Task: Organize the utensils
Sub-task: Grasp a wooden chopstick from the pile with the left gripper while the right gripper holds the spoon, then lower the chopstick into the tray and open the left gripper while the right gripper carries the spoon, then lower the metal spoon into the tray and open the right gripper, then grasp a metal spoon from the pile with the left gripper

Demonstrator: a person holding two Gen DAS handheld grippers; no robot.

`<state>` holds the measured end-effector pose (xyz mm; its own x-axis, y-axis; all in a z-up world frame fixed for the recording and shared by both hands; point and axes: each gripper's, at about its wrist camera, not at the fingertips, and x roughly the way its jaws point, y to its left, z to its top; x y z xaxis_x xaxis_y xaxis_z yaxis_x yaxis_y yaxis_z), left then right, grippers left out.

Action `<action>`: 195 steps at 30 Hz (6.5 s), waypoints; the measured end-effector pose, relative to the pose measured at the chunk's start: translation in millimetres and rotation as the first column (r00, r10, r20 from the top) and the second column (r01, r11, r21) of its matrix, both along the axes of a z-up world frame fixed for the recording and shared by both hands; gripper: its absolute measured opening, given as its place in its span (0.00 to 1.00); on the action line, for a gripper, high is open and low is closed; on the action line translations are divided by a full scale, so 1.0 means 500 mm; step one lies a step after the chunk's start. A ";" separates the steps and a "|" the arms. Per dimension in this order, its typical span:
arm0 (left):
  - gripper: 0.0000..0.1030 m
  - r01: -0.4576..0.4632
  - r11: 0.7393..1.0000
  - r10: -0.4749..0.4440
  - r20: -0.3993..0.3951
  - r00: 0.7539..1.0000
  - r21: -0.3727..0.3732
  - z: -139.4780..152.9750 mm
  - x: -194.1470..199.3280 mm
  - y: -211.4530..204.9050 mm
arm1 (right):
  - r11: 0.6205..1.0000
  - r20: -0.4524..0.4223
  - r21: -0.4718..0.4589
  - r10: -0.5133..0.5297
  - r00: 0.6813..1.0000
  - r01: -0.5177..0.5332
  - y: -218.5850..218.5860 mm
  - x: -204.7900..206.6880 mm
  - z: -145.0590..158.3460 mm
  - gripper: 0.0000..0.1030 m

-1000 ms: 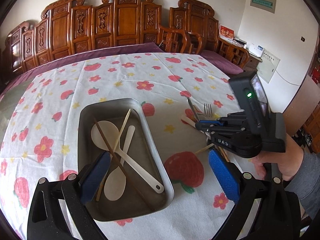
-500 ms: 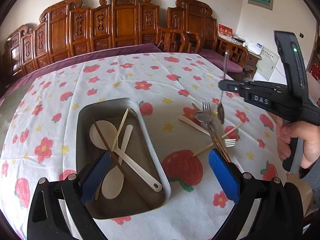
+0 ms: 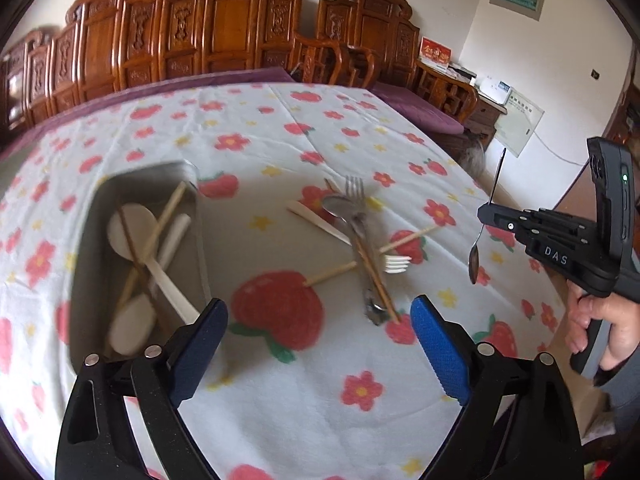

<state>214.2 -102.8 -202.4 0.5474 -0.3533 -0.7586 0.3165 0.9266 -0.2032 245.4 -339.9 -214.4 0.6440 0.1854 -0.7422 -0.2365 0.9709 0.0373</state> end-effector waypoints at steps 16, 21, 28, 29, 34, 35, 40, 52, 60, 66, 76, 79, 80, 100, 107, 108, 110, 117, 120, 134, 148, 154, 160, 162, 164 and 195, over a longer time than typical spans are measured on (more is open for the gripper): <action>0.49 0.006 0.999 -0.001 -0.116 0.993 0.048 -0.078 0.017 -0.125 | 0.998 -0.047 0.056 0.002 0.999 0.001 -0.036 -0.007 -0.047 0.05; 0.38 0.020 0.996 -0.010 -0.113 0.994 0.085 -0.088 0.017 -0.166 | 0.998 -0.053 0.061 0.003 0.999 0.001 -0.035 -0.007 -0.049 0.05; 0.18 0.000 0.992 0.017 -0.128 0.992 0.127 -0.105 0.028 -0.183 | 0.998 -0.051 0.060 0.005 0.999 -0.002 -0.035 -0.009 -0.049 0.05; 0.13 -0.001 0.991 0.018 -0.132 0.991 0.131 -0.108 0.030 -0.183 | 0.998 -0.050 0.060 0.005 0.999 -0.002 -0.036 -0.009 -0.048 0.05; 0.06 -0.001 0.990 0.021 -0.142 0.990 0.139 -0.109 0.027 -0.175 | 0.998 -0.049 0.056 0.010 0.999 -0.007 -0.033 -0.012 -0.046 0.05; 0.06 0.001 0.990 0.020 -0.142 0.990 0.143 -0.106 0.023 -0.172 | 0.998 -0.050 0.056 0.010 0.999 -0.008 -0.033 -0.013 -0.046 0.05; 0.05 0.008 0.990 0.011 -0.137 0.990 0.140 -0.078 -0.005 -0.149 | 0.999 -0.041 0.048 0.022 0.999 -0.020 -0.026 -0.020 -0.039 0.05; 0.04 0.026 0.992 -0.020 -0.049 0.999 0.125 0.024 -0.069 -0.115 | 0.999 -0.014 0.034 0.043 0.999 -0.043 -0.004 -0.030 -0.015 0.05; 0.04 -0.021 0.991 0.020 0.007 1.000 0.132 0.070 -0.075 -0.053 | 0.997 0.003 0.040 0.069 0.998 -0.069 0.017 -0.038 0.000 0.05; 0.04 -0.078 0.989 0.075 0.032 0.997 0.128 0.088 -0.072 0.011 | 0.994 0.021 0.051 0.091 0.996 -0.092 0.039 -0.046 0.017 0.05; 0.04 -0.156 0.980 0.150 0.055 0.987 0.124 0.098 -0.062 0.101 | 0.990 0.044 0.056 0.128 0.991 -0.130 0.081 -0.047 0.039 0.05; 0.04 -0.171 0.977 0.166 0.054 0.985 0.129 0.094 -0.057 0.126 | 0.988 0.047 0.047 0.145 0.988 -0.147 0.100 -0.046 0.040 0.05; 0.04 -0.179 0.975 0.174 0.051 0.983 0.129 0.091 -0.054 0.135 | 0.987 0.049 0.039 0.152 0.987 -0.154 0.109 -0.045 0.040 0.05; 0.04 -0.207 0.972 0.210 -0.008 0.978 0.111 0.012 -0.028 0.230 | 0.977 0.037 0.030 0.211 0.977 -0.212 0.225 0.002 0.039 0.05; 0.10 -0.195 0.974 0.198 -0.018 0.980 0.116 -0.002 -0.010 0.235 | 0.972 0.027 0.030 0.230 0.973 -0.231 0.256 0.016 0.036 0.05; 0.14 -0.196 0.974 0.199 -0.014 0.980 0.114 -0.002 -0.009 0.238 | 0.972 0.027 0.029 0.234 0.972 -0.235 0.261 0.017 0.036 0.05; 0.30 -0.202 0.973 0.204 0.000 0.979 0.111 0.001 -0.010 0.243 | 0.968 0.028 0.021 0.248 0.968 -0.248 0.277 0.018 0.040 0.05; 0.32 -0.222 0.970 0.217 0.061 0.974 0.095 0.029 -0.015 0.272 | 0.959 0.040 0.033 0.281 0.959 -0.282 0.328 0.023 0.065 0.05; 0.32 -0.241 0.963 0.229 0.104 0.968 0.122 0.043 -0.022 0.292 | 0.954 0.045 0.035 0.297 0.954 -0.299 0.357 0.027 0.076 0.05; 0.32 -0.325 0.939 0.309 0.136 0.941 0.116 0.063 -0.022 0.384 | 0.931 0.029 0.066 0.359 0.933 -0.360 0.499 0.064 0.083 0.05; 0.32 -0.338 0.934 0.321 0.139 0.937 0.119 0.061 -0.022 0.393 | 0.918 -0.102 0.051 0.397 0.912 -0.394 0.585 0.081 -0.033 0.05; 0.32 -0.337 0.934 0.320 0.140 0.937 0.121 0.061 -0.022 0.389 | 0.924 -0.130 0.048 0.383 0.915 -0.380 0.584 0.091 -0.056 0.06; 0.32 -0.339 0.934 0.322 0.148 0.935 0.109 0.066 -0.025 0.386 | 0.931 -0.124 0.057 0.365 0.923 -0.361 0.565 0.097 -0.052 0.08; 0.32 -0.334 0.936 0.317 0.151 0.936 0.110 0.067 -0.026 0.381 | 0.930 -0.109 0.061 0.367 0.924 -0.363 0.555 0.093 -0.041 0.08; 0.32 -0.328 0.939 0.311 0.154 0.938 0.104 0.069 -0.027 0.375 | 0.932 -0.094 0.060 0.363 0.927 -0.358 0.541 0.086 -0.029 0.08; 0.32 -0.124 0.982 0.096 0.190 0.977 0.140 0.068 -0.076 0.109 | 0.996 -0.063 0.081 0.050 0.997 -0.045 0.054 -0.057 -0.019 0.26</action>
<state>176.0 -48.3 -168.6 0.7102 -0.1729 -0.6825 0.2297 0.9732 -0.0074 216.9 -312.7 -224.1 0.5838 0.2743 -0.7642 -0.2769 0.9520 0.1302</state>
